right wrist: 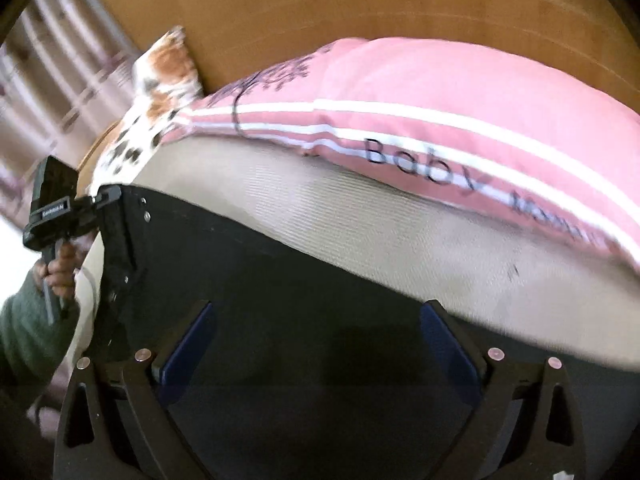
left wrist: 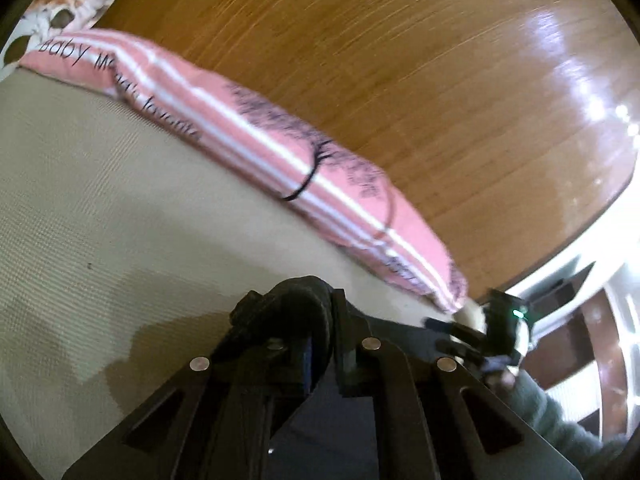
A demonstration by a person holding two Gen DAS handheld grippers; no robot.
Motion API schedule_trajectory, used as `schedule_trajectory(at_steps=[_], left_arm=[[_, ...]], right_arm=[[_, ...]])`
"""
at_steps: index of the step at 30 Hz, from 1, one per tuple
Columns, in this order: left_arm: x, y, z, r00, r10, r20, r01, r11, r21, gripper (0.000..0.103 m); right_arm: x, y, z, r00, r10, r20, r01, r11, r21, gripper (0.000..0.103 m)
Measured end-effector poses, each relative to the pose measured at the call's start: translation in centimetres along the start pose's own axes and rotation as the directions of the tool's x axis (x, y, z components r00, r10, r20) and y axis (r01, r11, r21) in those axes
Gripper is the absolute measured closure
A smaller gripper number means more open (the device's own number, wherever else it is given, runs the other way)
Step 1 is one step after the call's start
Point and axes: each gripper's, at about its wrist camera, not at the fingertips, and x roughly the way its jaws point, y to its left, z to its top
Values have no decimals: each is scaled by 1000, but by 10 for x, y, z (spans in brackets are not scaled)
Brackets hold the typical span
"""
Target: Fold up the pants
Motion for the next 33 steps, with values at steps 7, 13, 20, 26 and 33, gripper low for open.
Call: schedule_trajectory(at_steps=[7,13,20,26,33], left_arm=[[-17,-2,-2,994,-96,53,98,995,-35,95],[-25,-2,0,993,-97,63,99,994,-35,95],[-28,2,2,997,-54,63,56,998,-34,95],[-23,7,1,998,-15,60,17,999,-28,95],[-8,2,-2,987,138,83,-143,988,56,95]], right_arm=[[31,-26,36,967,158,-198,-179,979,-93,6],[66,-25,44,911,212,-354,-286,943,-171,25],[59,-42,33,894,208,-397,-303,933,-194,34],[45,-57,24,903,182,-390,-269,946,-182,44],[27,-45,6,953,-72,-293,19,984,-179,84]])
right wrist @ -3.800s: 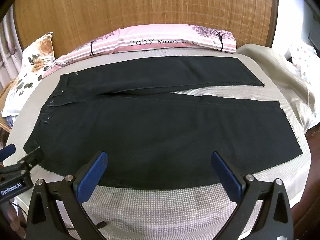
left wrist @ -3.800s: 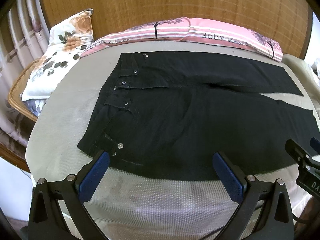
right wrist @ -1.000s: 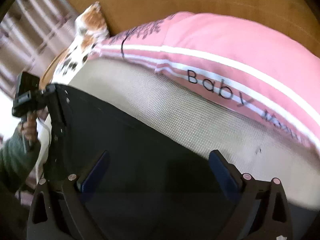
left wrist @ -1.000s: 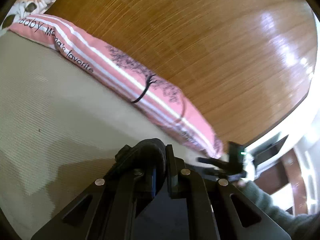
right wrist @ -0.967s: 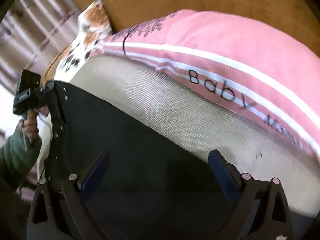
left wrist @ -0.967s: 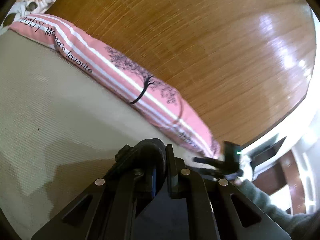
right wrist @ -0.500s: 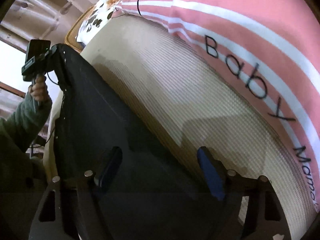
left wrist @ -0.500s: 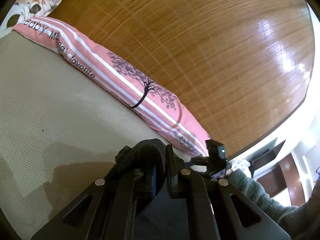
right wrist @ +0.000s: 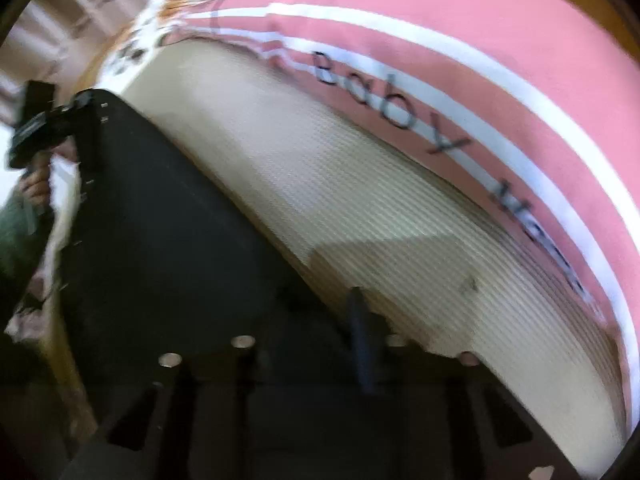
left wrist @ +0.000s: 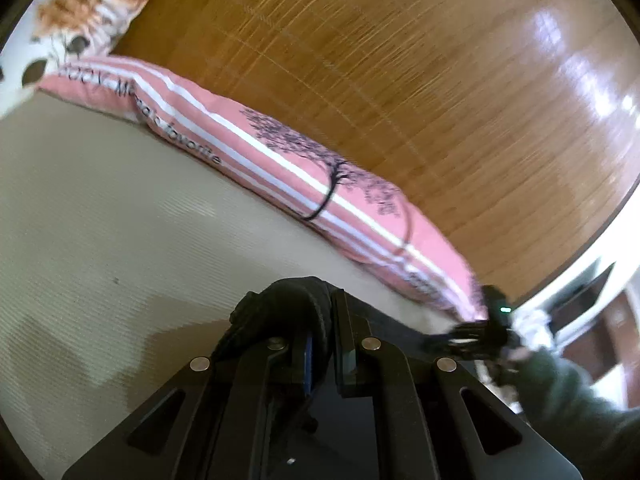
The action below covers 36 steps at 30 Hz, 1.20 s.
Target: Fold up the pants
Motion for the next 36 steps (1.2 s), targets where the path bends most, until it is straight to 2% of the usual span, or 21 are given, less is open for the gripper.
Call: schedule_trajectory(at_steps=[2,5,8,11,15,22,29,34,36], left_arm=[[7,-6,-3,997,81,7,-81,995,53,95],[17,-13,-8,983,182,24,-184,978,102,95],[18,-19,-12,971,234,47,-238,962,134,95],[5,-33,-17,966,242,87,-254,951,176,95],[-31,-55,-26,969,204,137,-231,946,228,95],[-98,-82,-61,980,126,152,-165,947,276,95],[-149,-83,-111,991,104,81,-123,951,285,95],[-163,-71,-148,991,136,3,-130,944,303,95],[-160,-64,-166,983,177,-53,-150,932,329,95]], right_arm=[[-4,10,-7,997,-77,21,76,996,34,88],[-17,28,-17,978,-193,81,185,978,97,91],[-32,46,-27,951,-282,129,264,954,139,94],[-50,69,-41,923,-346,169,322,934,158,96],[-80,99,-68,891,-402,212,368,912,182,96],[-111,147,-135,858,-446,255,383,886,260,96],[-115,194,-200,853,-438,284,340,879,335,96],[-92,221,-244,888,-391,242,293,887,356,96],[-76,227,-258,899,-382,215,289,885,365,96]])
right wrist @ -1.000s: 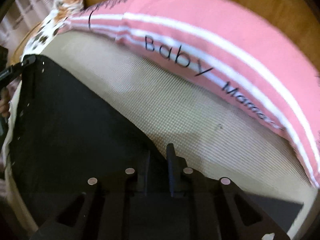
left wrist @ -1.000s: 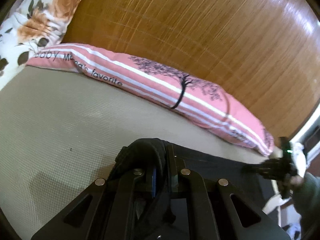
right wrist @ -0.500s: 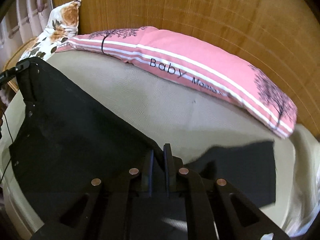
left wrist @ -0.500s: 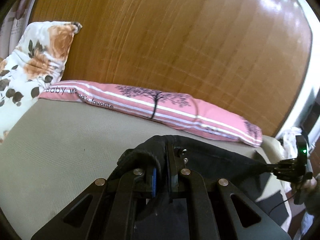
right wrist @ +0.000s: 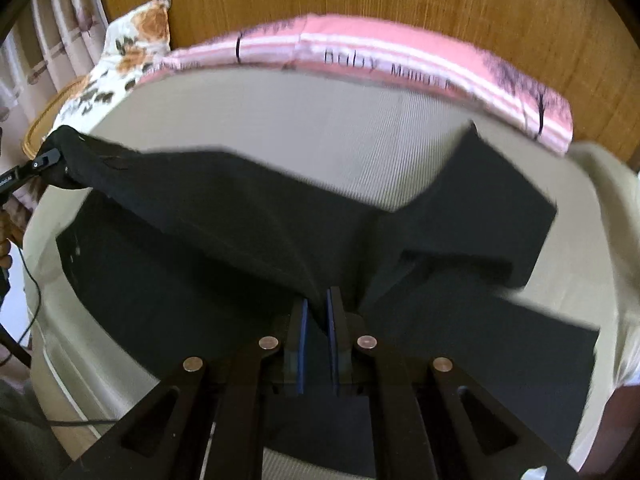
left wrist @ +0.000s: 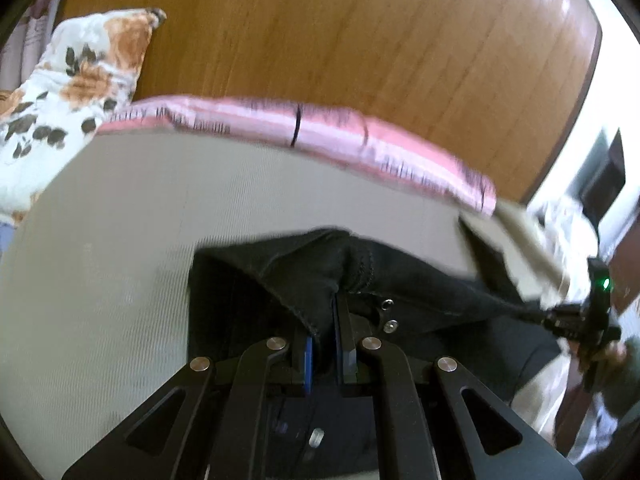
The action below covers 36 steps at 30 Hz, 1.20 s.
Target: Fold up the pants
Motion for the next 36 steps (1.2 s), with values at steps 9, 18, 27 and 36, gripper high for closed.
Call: schedule_trajectory(at_steps=[9,18,27,36], left_arm=[[33,-6,-44,968,140,-208,-125,989,85,86],[7,5,-36,940,201,-274,-210,978,-4,43],[-30,30,-57,963,-83,-255,-46,886,-461,42],[6,19,-84,957,-178,-229,-10,769,-639,41]], right_arm=[[42,8,-31,997,-22,-80,23,1000,11,96],[43,8,-34,999,-12,-52,15,998,65,89],[40,4,-34,999,20,-25,-18,994,111,78],[33,2,-38,999,32,2,-32,992,122,77]])
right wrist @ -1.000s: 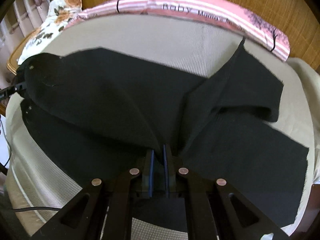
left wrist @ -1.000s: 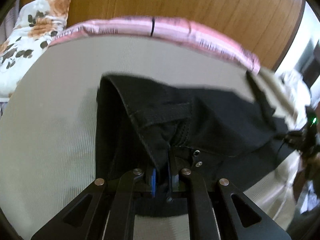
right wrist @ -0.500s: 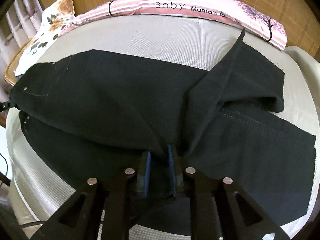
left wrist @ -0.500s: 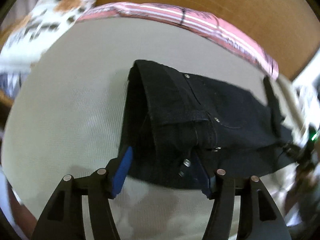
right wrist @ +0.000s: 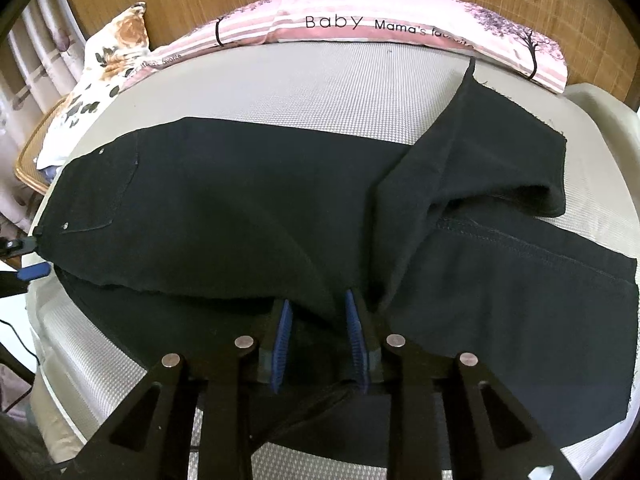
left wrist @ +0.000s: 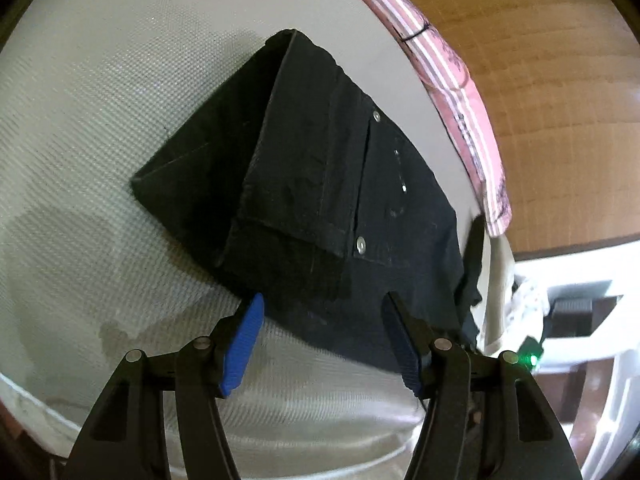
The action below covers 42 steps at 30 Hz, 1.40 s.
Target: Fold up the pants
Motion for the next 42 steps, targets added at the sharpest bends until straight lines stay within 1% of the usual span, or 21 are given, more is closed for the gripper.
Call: schedule_trajectory(at_steps=[3,4,5,7,9,11,15,21,22,28,32,33,34,35,36,37,40,42], left_arm=[[1,1,4,999,-11,47,12,1000,-22,41],[5,2,7,999,-15,52,17,999,-28,41],[5,4,9,998,-18,57,20,999,-33,42],[5,6,11,997,-11,71,12,1000,-27,46],[5,8,12,996,9,91,-7,1000,-17,59],[8,11,13,995,16,97,-15,1000,-13,64],[12,13,14,994,29,105,-29,1000,-2,71],[15,8,17,992,46,119,-50,998,26,76],[14,8,17,991,46,123,-50,998,27,77],[12,9,21,990,57,132,-63,997,42,79],[12,8,24,990,65,128,-72,996,48,80],[12,8,25,990,65,126,-71,997,44,80],[12,8,26,990,65,125,-71,997,43,80],[12,7,27,990,68,124,-75,996,45,80],[12,6,29,990,73,124,-79,996,51,81],[11,5,30,989,74,124,-82,995,55,81],[9,0,36,988,84,126,-93,993,74,82],[6,-5,42,987,97,127,-110,989,98,82]], right_arm=[[-5,-3,-2,1000,20,8,-20,1000,14,73],[-7,-4,-3,1000,28,10,-28,999,20,69],[-11,-6,-5,999,38,15,-39,999,33,59],[-17,-9,-7,999,44,29,-45,997,64,51],[-23,-12,-8,998,48,41,-51,995,86,51],[-24,-16,-7,998,39,46,-43,993,107,51],[-18,-19,0,999,-12,40,7,993,118,51],[-11,-30,32,996,-26,83,12,986,167,54],[-9,-33,38,996,-27,87,12,985,173,58],[13,-57,77,993,-105,48,92,970,225,58],[36,-80,98,994,-105,8,98,949,299,58],[42,-86,103,995,-95,3,89,942,322,59],[44,-89,105,996,-93,-3,88,940,331,69],[46,-91,108,996,-85,-6,82,938,336,93],[47,-92,110,998,-62,-14,64,938,340,100],[46,-93,110,999,-52,-14,53,937,345,99],[25,-89,103,995,-99,30,85,944,320,100],[4,-91,94,991,-121,65,93,941,325,100]])
